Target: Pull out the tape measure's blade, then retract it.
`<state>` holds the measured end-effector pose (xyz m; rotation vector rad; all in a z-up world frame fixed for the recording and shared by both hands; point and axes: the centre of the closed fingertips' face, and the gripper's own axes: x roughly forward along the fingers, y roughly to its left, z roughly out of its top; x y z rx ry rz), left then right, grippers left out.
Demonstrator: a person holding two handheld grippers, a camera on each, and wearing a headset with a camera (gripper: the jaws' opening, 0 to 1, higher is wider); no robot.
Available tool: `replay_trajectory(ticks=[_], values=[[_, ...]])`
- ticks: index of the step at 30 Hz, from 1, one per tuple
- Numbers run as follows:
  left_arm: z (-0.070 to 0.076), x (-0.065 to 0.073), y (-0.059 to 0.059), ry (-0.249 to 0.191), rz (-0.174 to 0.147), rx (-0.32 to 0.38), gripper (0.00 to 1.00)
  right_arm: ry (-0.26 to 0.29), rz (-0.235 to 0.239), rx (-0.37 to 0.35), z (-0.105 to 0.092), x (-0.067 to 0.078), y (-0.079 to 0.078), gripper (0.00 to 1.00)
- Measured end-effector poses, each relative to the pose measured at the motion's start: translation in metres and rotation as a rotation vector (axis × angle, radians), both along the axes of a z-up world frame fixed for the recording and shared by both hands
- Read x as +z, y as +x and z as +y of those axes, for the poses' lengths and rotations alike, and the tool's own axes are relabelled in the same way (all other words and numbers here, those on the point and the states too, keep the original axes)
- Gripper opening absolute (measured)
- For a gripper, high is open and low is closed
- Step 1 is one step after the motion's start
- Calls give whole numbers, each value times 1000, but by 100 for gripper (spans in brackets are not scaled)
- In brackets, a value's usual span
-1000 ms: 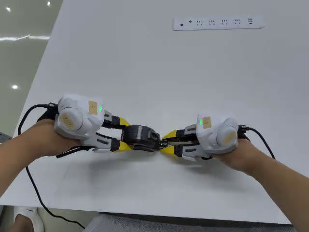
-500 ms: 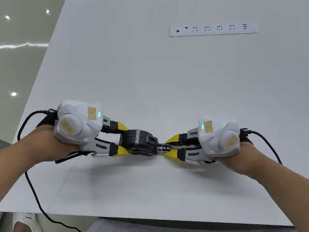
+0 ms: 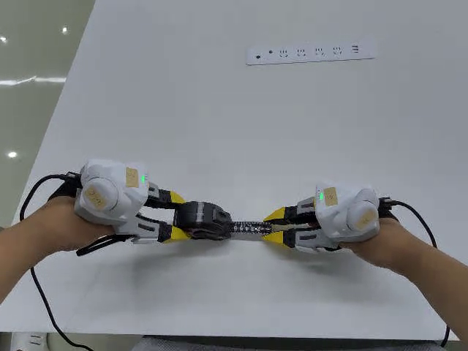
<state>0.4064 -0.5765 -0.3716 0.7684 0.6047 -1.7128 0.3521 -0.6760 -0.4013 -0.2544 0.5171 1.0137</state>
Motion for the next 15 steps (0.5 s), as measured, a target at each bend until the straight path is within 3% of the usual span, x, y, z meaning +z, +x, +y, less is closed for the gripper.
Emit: replay_trajectory(ticks=[15], values=[[0, 1, -1, 6, -1, 7, 26, -37, -1, -18, -30, 3, -12, 11]])
